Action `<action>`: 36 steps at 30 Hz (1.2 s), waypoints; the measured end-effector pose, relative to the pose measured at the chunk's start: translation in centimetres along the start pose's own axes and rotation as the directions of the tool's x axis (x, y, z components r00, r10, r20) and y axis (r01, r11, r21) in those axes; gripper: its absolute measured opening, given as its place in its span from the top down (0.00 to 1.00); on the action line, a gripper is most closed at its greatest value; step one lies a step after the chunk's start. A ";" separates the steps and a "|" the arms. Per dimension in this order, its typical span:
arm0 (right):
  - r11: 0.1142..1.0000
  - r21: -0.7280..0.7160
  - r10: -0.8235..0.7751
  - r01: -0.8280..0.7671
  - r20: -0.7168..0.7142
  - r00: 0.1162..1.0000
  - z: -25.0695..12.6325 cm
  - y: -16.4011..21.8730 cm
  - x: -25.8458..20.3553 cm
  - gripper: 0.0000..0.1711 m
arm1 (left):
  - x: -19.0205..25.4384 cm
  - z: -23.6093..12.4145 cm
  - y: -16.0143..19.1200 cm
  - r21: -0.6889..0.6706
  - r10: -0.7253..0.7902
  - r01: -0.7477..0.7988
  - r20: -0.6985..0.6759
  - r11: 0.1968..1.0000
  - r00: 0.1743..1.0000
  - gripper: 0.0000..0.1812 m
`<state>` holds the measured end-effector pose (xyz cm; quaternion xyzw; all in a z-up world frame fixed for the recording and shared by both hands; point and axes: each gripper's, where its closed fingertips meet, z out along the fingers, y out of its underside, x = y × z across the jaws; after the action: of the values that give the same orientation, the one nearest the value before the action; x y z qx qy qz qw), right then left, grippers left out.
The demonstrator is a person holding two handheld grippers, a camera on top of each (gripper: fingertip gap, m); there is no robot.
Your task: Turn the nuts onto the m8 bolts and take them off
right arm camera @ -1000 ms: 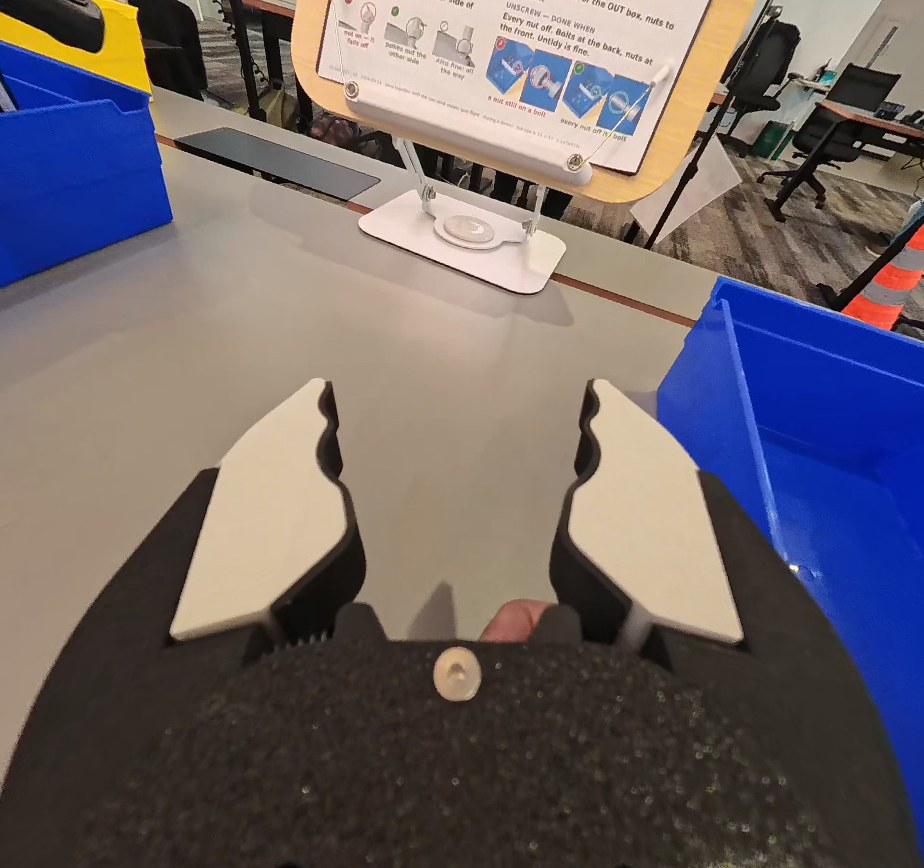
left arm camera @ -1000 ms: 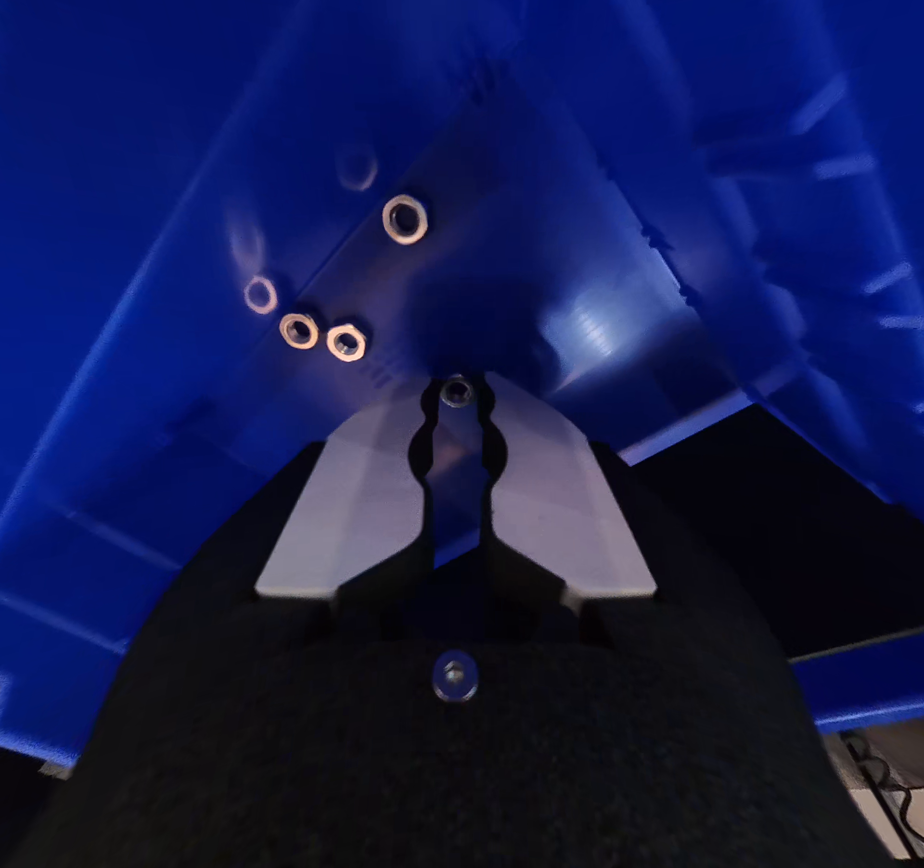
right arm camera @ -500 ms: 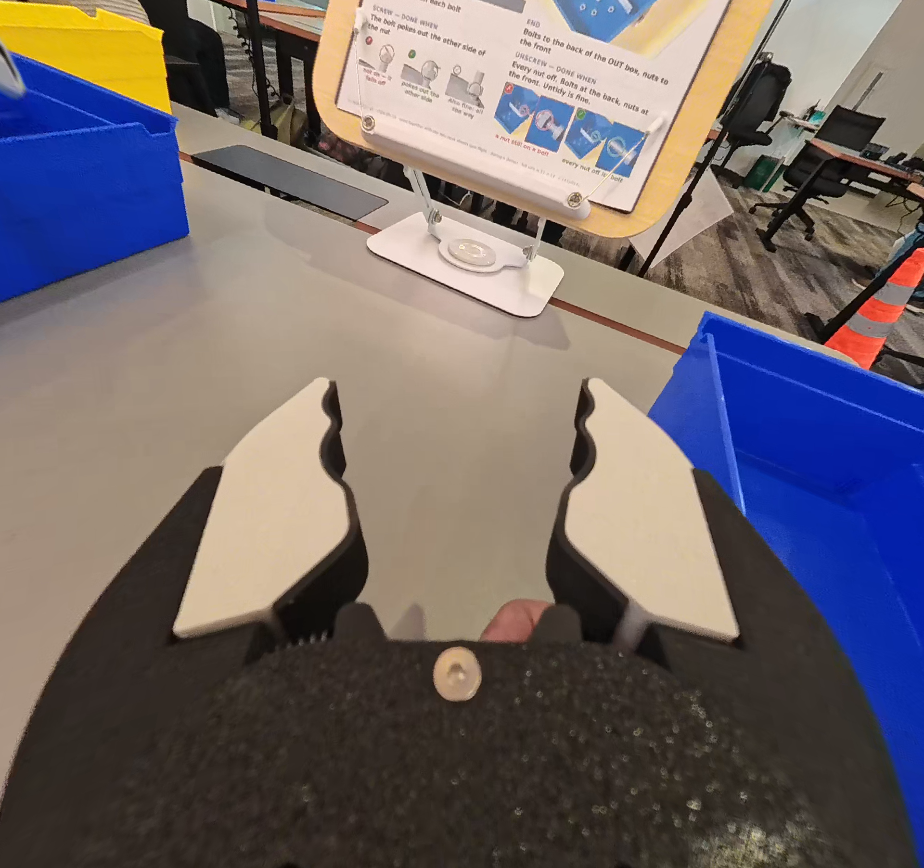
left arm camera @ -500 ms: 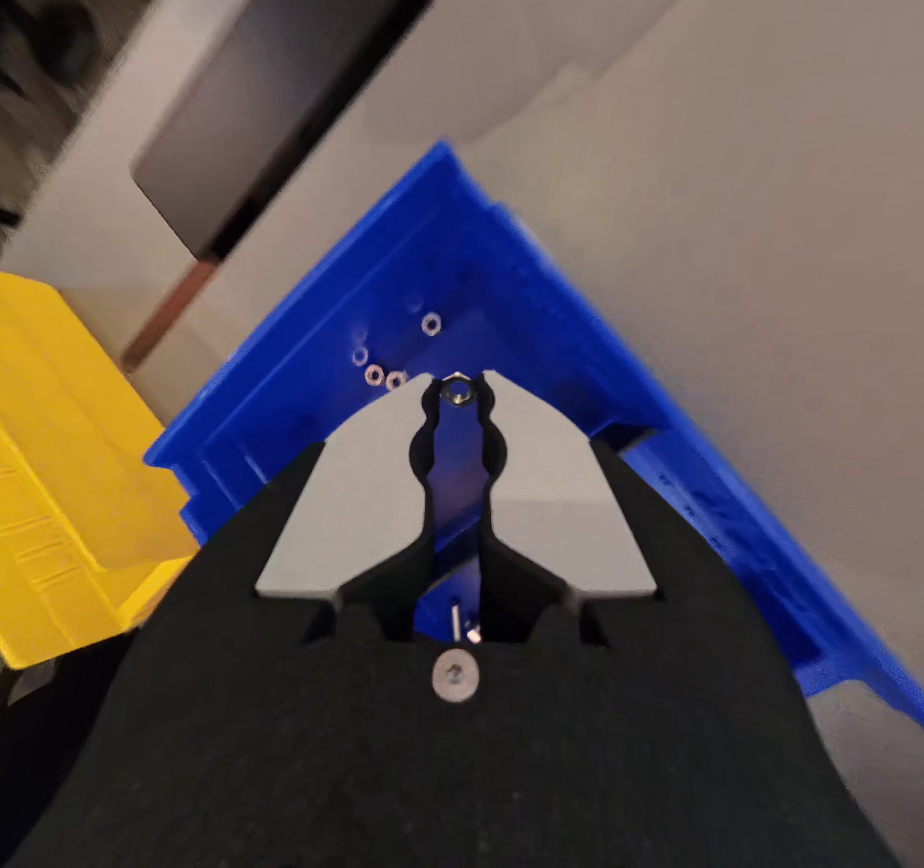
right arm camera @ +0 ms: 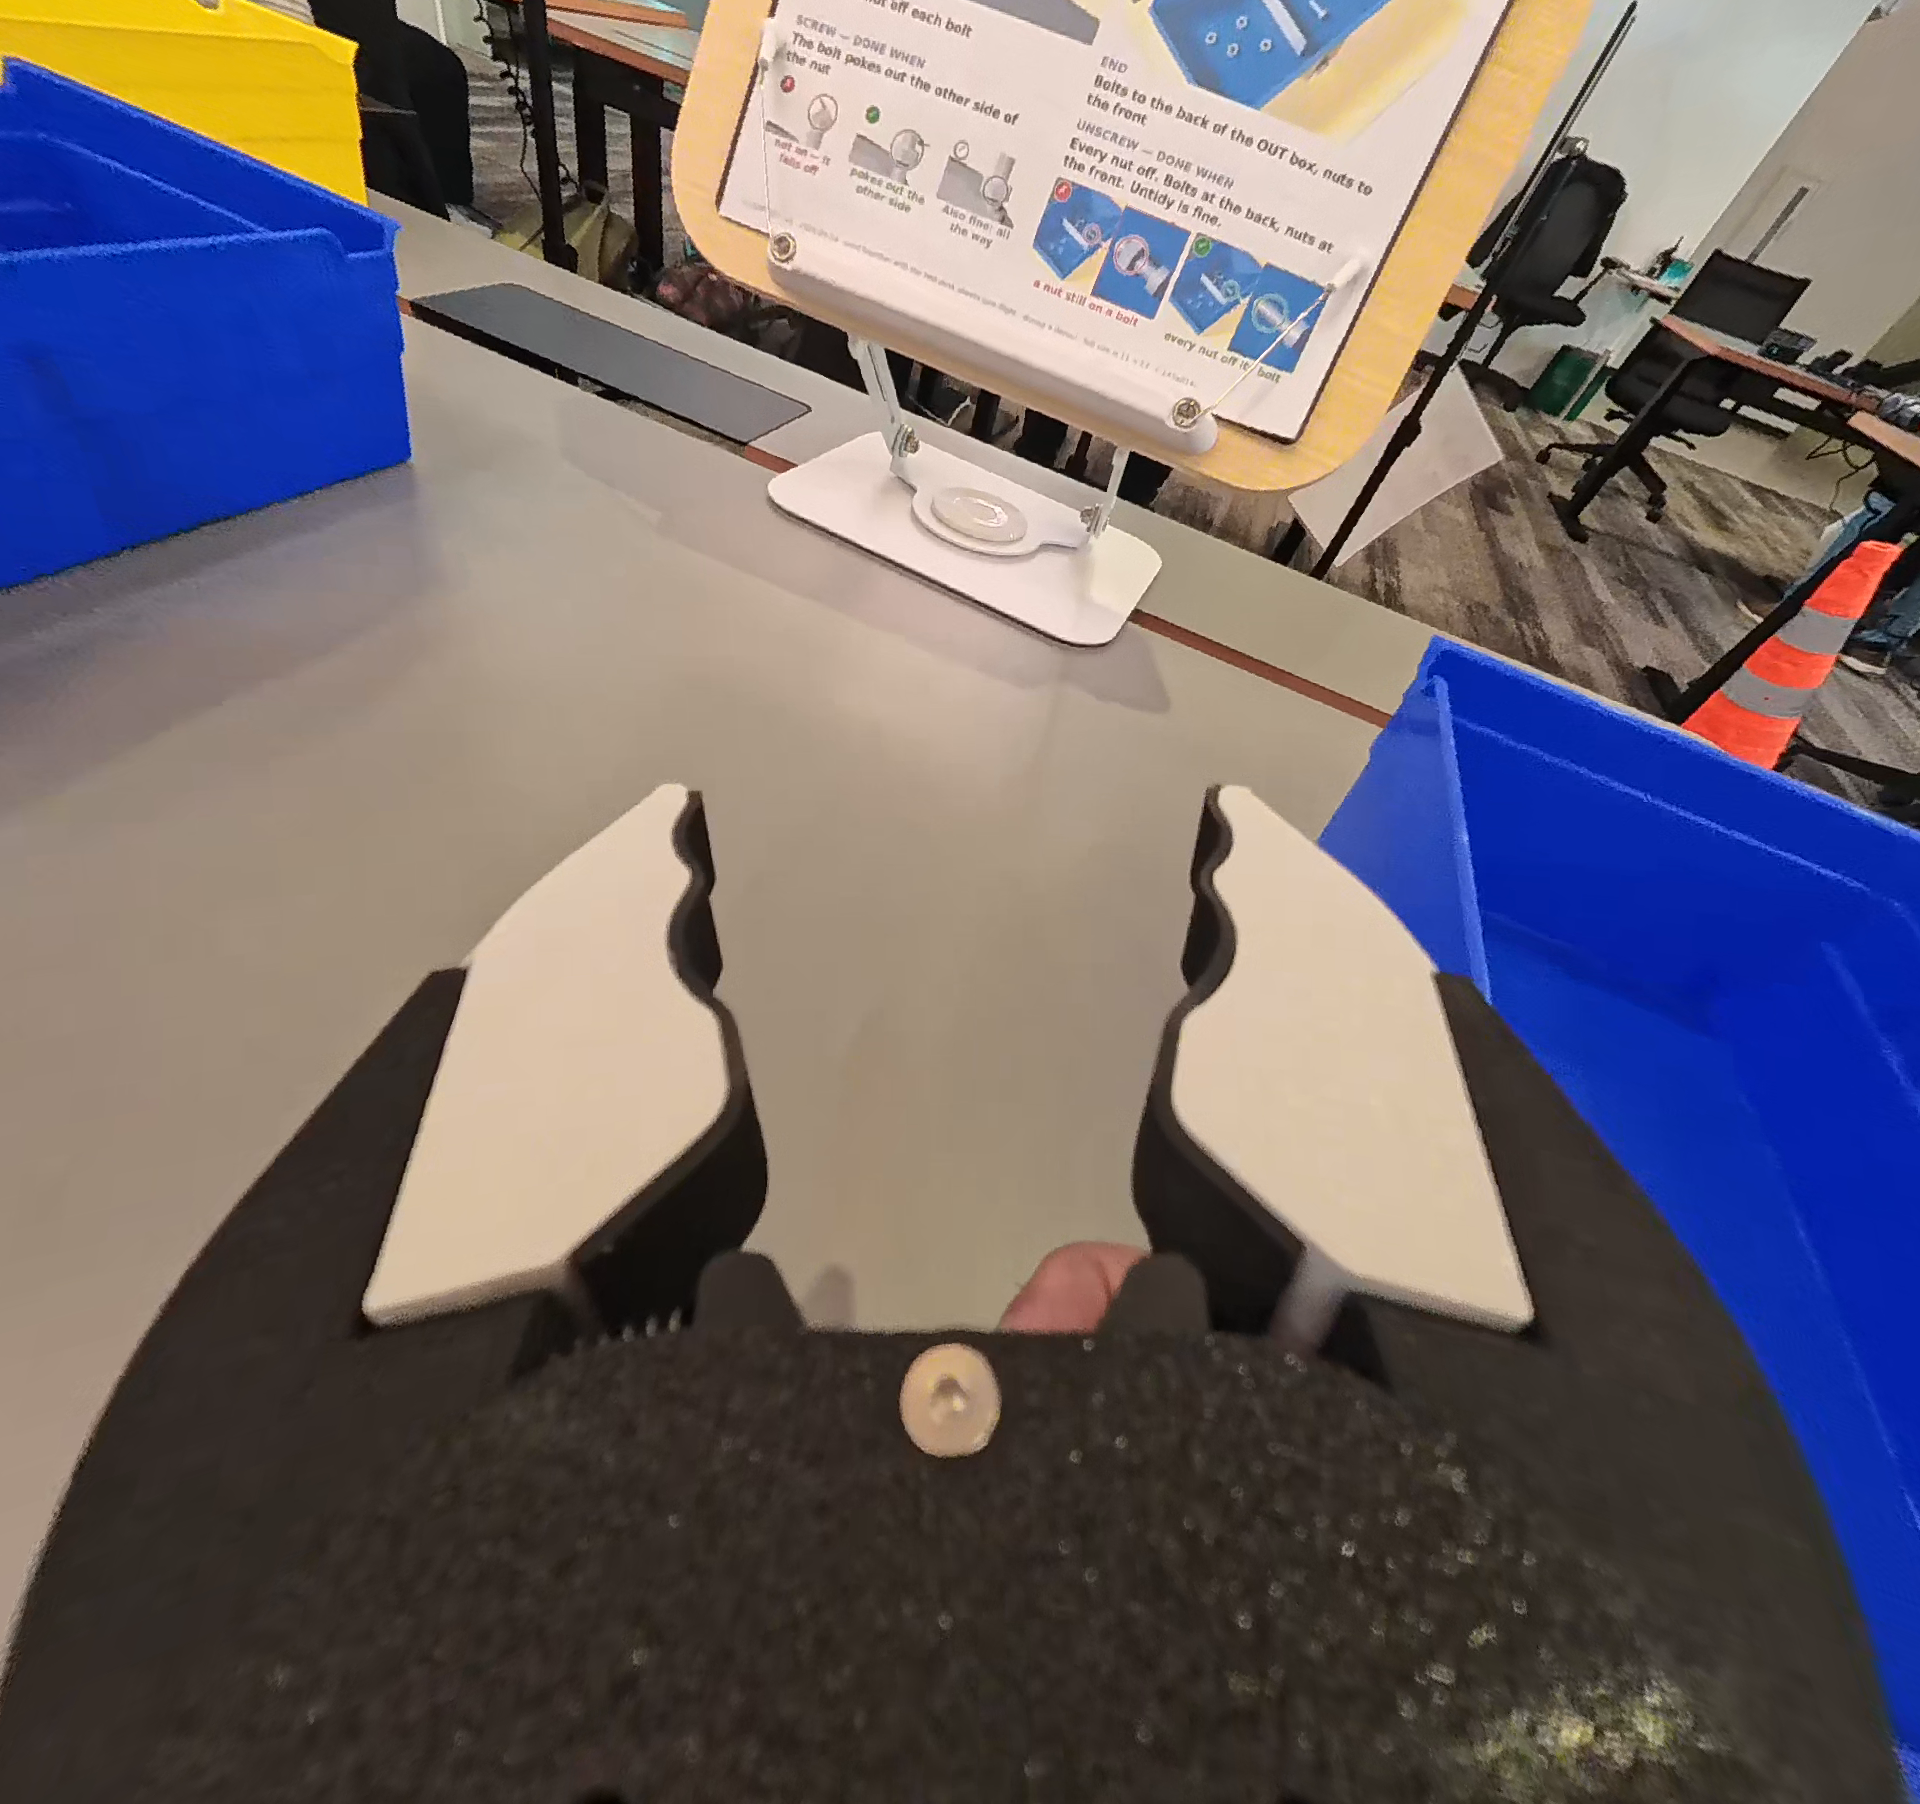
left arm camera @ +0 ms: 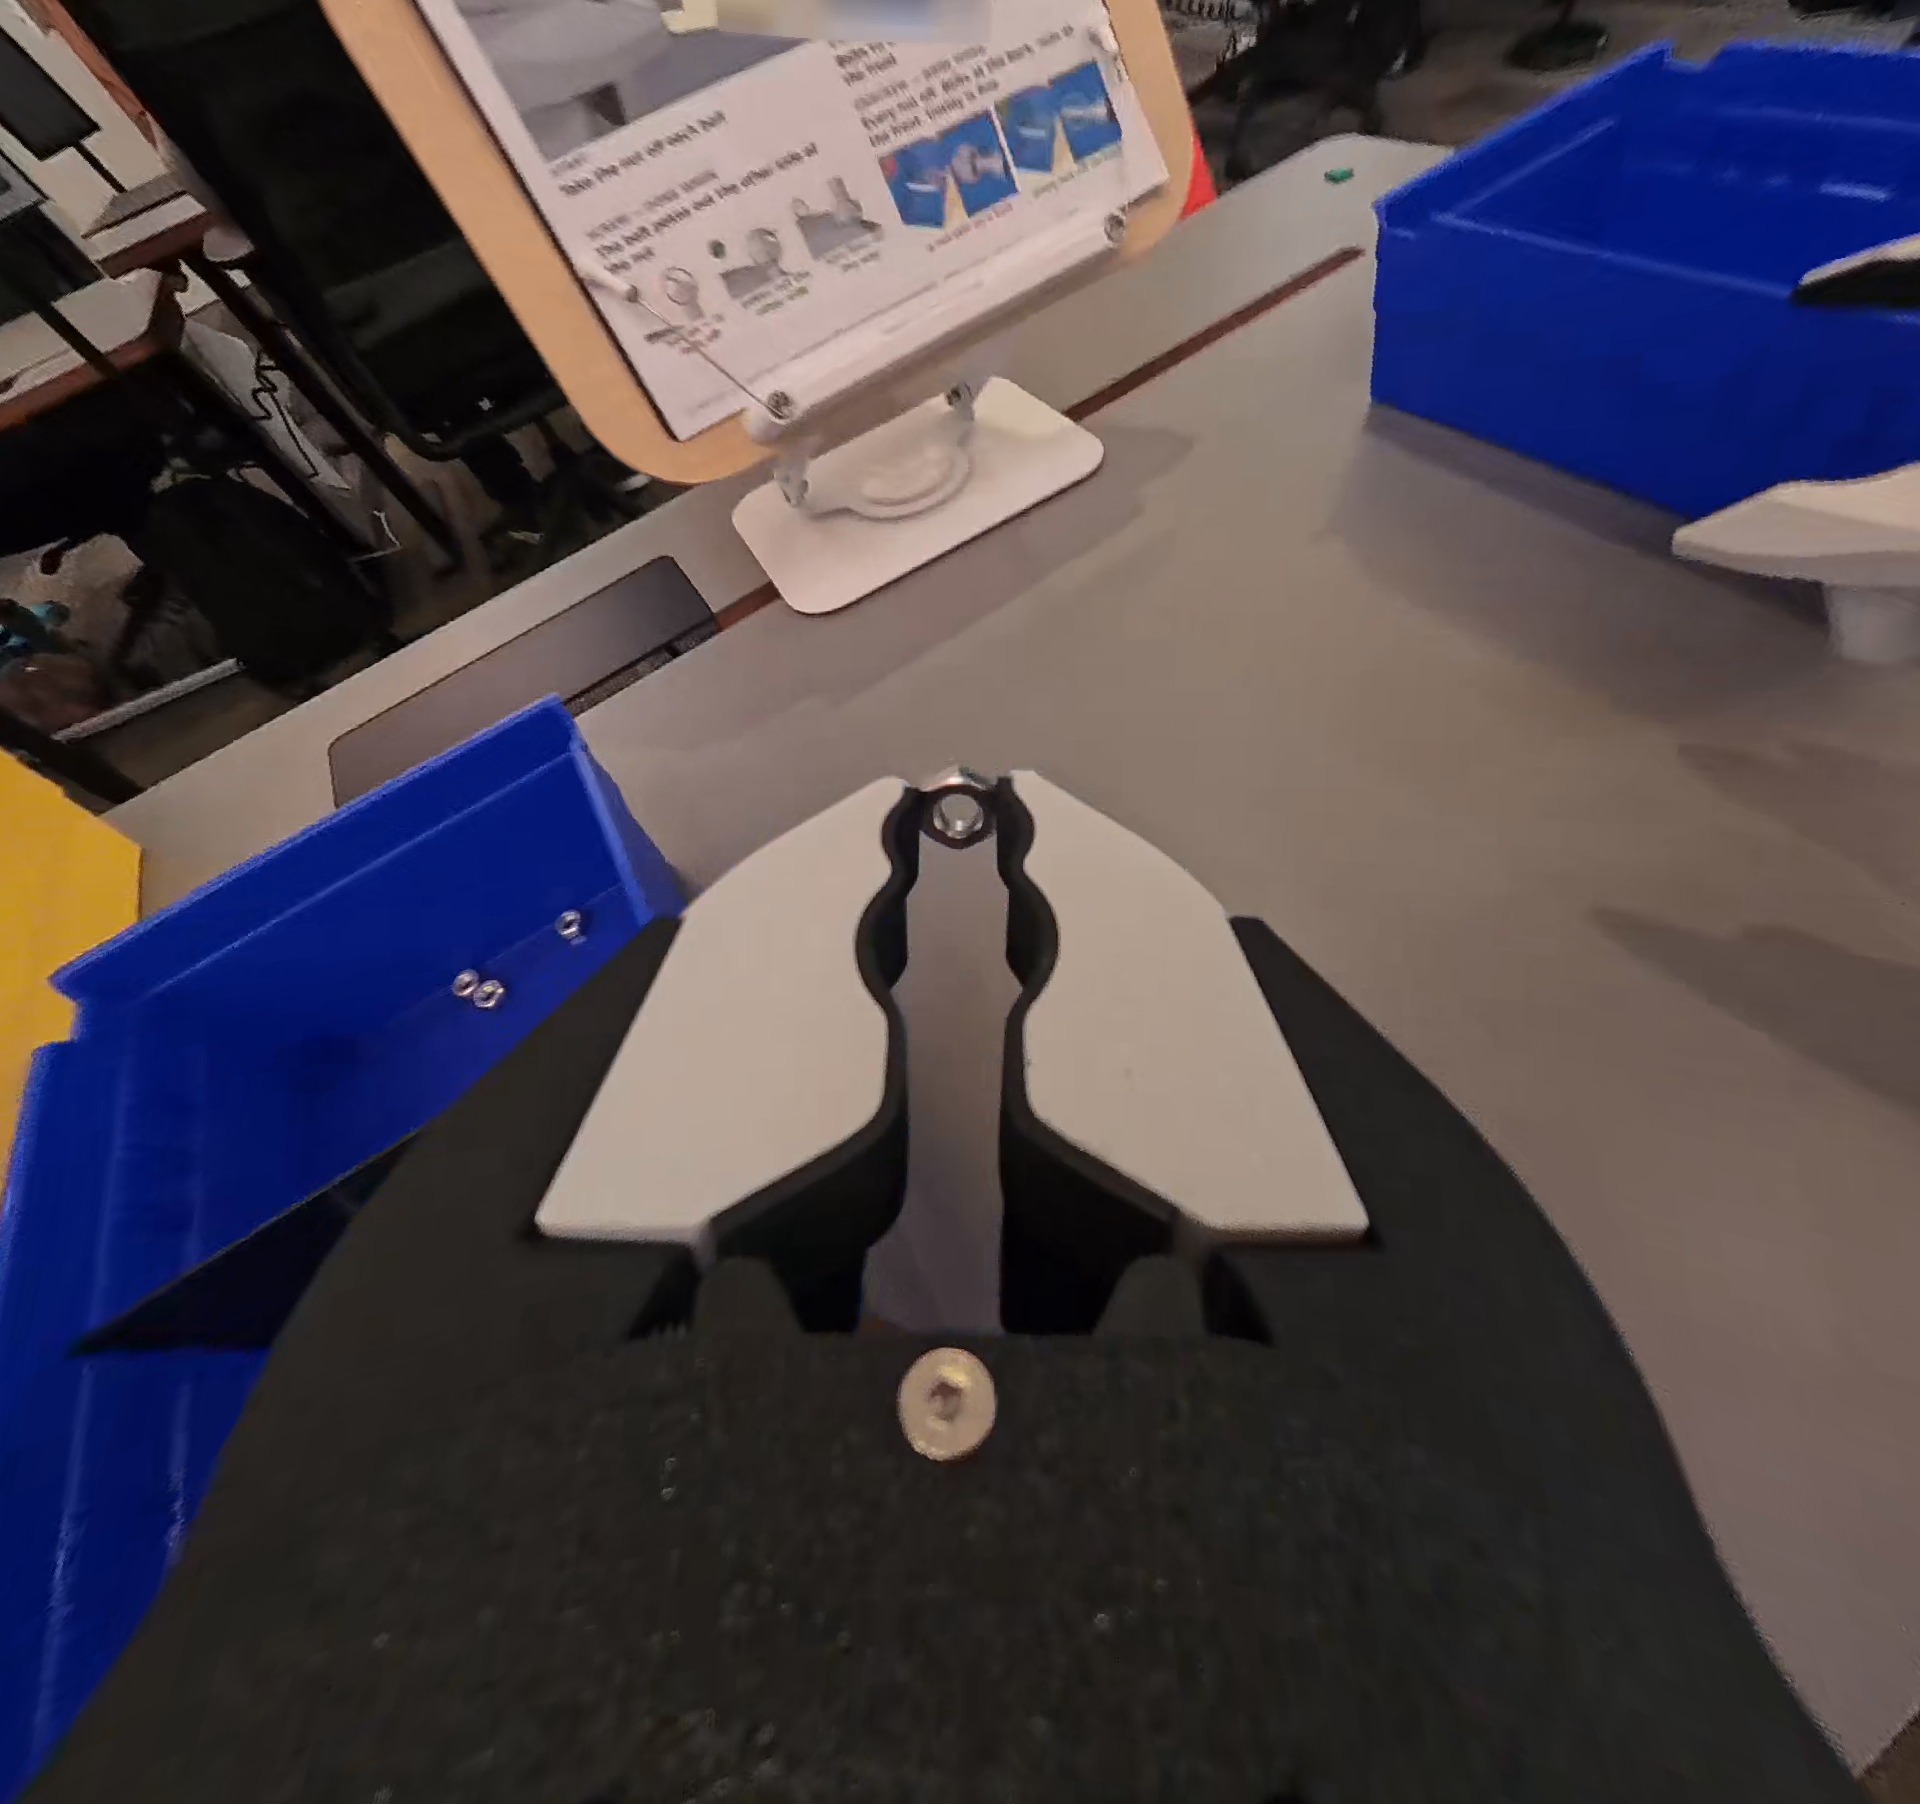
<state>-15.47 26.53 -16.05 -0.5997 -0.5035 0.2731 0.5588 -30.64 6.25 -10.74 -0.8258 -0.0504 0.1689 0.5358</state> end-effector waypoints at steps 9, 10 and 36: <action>1.000 -0.012 -0.005 0.005 0.007 1.000 -0.7 0.2 -0.2 0.49 | 7.5 8.6 3.0 -0.269 0.175 -0.283 -0.364 0.921 0.915 0.92; 1.000 -0.015 -0.008 0.009 0.007 1.000 -0.7 0.3 -0.2 0.49 | 8.1 10.1 3.6 -0.312 0.180 -0.323 -0.410 0.893 0.894 0.92; 0.997 -0.071 0.002 -0.001 0.019 1.000 -0.6 2.7 0.3 0.50 | 12.0 17.1 6.0 -0.446 0.100 -0.398 -0.556 0.802 0.825 0.74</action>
<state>-13.97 26.94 -18.42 -0.6169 -0.5177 0.2610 0.5323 -25.69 21.69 -25.17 -0.9564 0.1594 -0.0038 0.2449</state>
